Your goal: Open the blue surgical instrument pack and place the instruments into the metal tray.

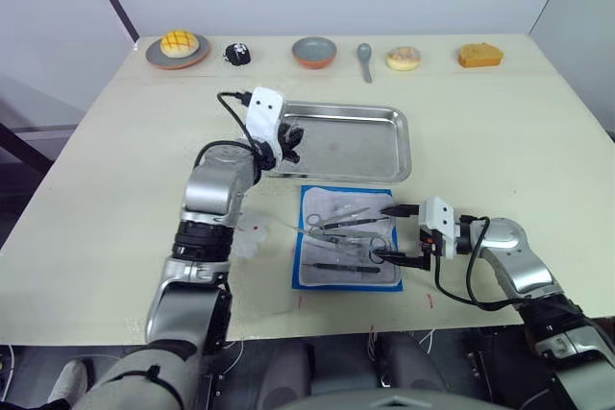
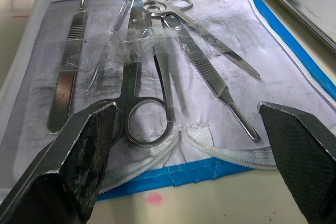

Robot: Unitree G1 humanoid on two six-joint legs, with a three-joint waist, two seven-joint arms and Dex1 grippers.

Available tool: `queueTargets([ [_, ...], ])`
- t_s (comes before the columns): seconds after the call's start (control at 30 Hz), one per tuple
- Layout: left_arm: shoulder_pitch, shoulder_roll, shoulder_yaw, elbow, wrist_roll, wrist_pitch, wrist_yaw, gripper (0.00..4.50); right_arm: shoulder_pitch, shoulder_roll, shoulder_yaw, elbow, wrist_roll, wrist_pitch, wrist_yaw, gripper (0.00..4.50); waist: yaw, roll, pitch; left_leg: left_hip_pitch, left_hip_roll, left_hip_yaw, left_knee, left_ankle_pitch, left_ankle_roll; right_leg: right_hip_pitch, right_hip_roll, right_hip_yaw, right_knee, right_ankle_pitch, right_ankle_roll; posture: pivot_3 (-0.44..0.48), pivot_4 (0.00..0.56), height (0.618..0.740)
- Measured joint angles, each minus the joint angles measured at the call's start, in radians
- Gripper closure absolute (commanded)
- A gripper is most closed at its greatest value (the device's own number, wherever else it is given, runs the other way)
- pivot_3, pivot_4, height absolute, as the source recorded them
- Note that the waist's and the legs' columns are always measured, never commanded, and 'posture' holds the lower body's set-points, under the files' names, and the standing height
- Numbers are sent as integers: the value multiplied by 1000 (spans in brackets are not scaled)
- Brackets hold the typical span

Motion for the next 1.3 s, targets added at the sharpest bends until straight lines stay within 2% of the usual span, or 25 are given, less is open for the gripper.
queueTargets([
  [0.17, 63, 102, 9, 2, -49, -125, -196, 2982, 0, 1, 0, 0, 0, 0, 0, 0, 1, 0, 0, 0, 0, 0, 0, -1, 1, 0, 0, 0, 0, 0, 0, 0, 150, 732],
  [0.2, 84, 142, 12, -2, -69, -179, -279, 2982, 0, 3, 0, 2, 0, 0, 0, 0, 0, 0, 0, 0, 0, 0, 0, -2, 3, 0, 0, 0, -1, 0, 0, 0, 150, 732],
  [0.37, 188, 229, 25, -41, -142, -296, -516, 2982, 0, 6, 0, 4, 0, -1, -1, 0, -1, 0, 0, 1, 0, 0, -1, -2, 4, 0, 0, 0, -1, 0, 0, 0, 150, 732],
  [0.47, 261, 288, 25, -44, -180, -366, -676, 2292, -1, 7, -1, 6, 0, -2, -1, 0, -1, 0, 0, 1, 0, 0, -1, -3, 5, 0, 0, 0, -1, 0, 0, 0, 150, 732],
  [0.57, 296, 380, 22, -37, -214, -480, -918, 947, -1, 7, -1, 7, 0, -3, -1, 0, 0, 0, 0, 1, 0, 0, -1, -3, 5, 0, 0, 0, -1, -1, -1, 0, 150, 732],
  [0.6, 295, 396, 23, -36, -221, -494, -955, 375, -1, 7, -1, 7, 0, -3, -1, 0, 0, 0, 0, 1, 0, 1, -1, -3, 5, 0, 0, 0, -1, -1, -1, 0, 150, 732],
  [0.67, 293, 439, 14, -22, -257, -524, -1048, 70, 0, 8, -1, 7, 0, -3, -1, 0, 0, 0, 0, 1, 0, 1, -2, -3, 5, 0, 0, 0, -1, -1, -2, 0, 150, 732],
  [0.87, 241, 632, -107, 42, -390, -613, -1068, 70, 3, 7, -2, 5, 0, -3, -2, 0, 1, 0, 1, 2, 1, 0, -2, -3, 5, 1, 0, 0, -1, -1, -2, 0, 150, 732],
  [0.97, 208, 659, -155, 80, -407, -641, -1069, 70, 6, 7, -2, 4, 0, -3, -4, 0, 1, 0, 1, 5, 1, 0, -3, -3, 5, 4, 1, 0, -1, -2, -3, 0, 150, 732],
  [1.13, 168, 615, -180, 129, -402, -659, -1070, 70, 9, 7, -3, 3, 0, -3, -7, 0, 2, 0, 1, 7, 1, 1, -3, -3, 5, 6, 1, 0, -2, -2, -3, 0, 150, 732],
  [1.3, 168, 494, -198, 87, -310, -645, -1022, 70, 10, 8, -3, 2, 0, -3, -10, 0, 2, 0, 1, 8, 1, 1, -3, -3, 5, 7, 1, 0, -2, -2, -3, 0, 150, 732],
])
